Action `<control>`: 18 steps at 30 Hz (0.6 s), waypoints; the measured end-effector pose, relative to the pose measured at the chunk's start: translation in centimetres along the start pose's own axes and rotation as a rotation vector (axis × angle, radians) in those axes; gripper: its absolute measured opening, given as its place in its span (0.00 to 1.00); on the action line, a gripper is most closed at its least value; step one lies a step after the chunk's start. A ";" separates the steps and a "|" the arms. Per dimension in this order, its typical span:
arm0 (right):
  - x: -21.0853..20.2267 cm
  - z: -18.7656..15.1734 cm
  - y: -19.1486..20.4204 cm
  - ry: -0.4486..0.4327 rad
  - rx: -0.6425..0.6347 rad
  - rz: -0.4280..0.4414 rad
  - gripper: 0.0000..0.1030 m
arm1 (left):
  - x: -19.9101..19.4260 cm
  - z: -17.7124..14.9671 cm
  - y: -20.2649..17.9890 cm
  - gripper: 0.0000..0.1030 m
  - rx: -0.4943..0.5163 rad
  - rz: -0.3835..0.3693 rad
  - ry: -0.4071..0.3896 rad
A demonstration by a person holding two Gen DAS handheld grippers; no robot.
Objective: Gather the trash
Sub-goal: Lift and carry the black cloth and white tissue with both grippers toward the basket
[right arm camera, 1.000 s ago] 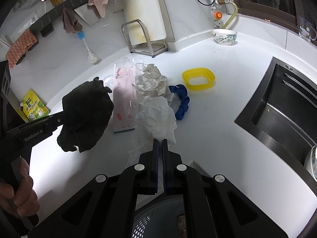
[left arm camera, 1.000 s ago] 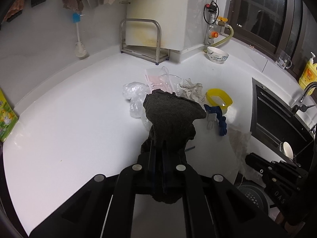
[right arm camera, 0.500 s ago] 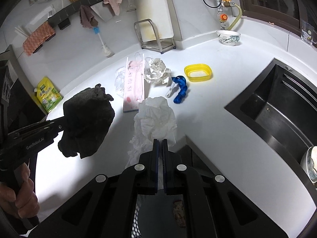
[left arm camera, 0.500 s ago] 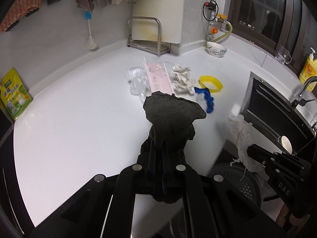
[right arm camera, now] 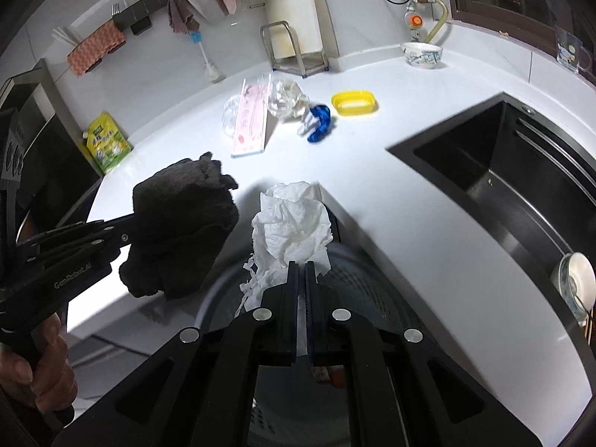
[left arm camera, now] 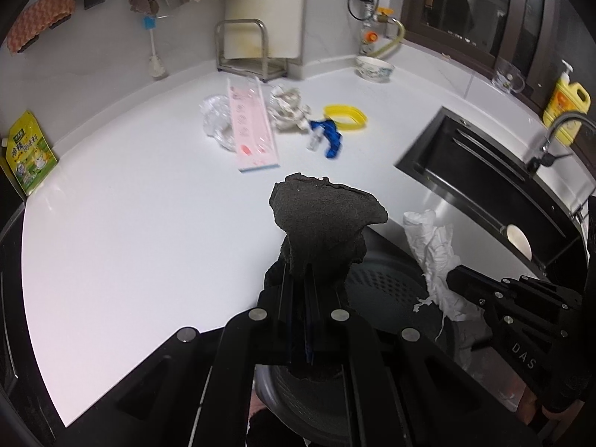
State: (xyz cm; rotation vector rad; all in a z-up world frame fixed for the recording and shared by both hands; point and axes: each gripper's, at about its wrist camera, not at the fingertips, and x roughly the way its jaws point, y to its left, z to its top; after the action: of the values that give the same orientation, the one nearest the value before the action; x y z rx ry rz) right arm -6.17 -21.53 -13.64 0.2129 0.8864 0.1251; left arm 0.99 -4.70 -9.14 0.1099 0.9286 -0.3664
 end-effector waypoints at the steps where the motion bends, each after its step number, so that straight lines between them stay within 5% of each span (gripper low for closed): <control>1: -0.1 -0.4 -0.1 0.004 0.002 0.002 0.03 | 0.0 -0.3 -0.5 0.05 0.004 -0.002 0.005; 18: 1.2 -6.3 -3.5 0.117 0.052 0.005 0.03 | 3.9 -5.9 -4.8 0.05 0.033 -0.012 0.144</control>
State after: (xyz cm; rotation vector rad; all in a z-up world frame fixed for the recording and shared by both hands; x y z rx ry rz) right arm -10.23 -23.91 -19.20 0.2585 1.0068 0.1199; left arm -3.11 -8.75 -15.51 0.1626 1.0664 -0.3893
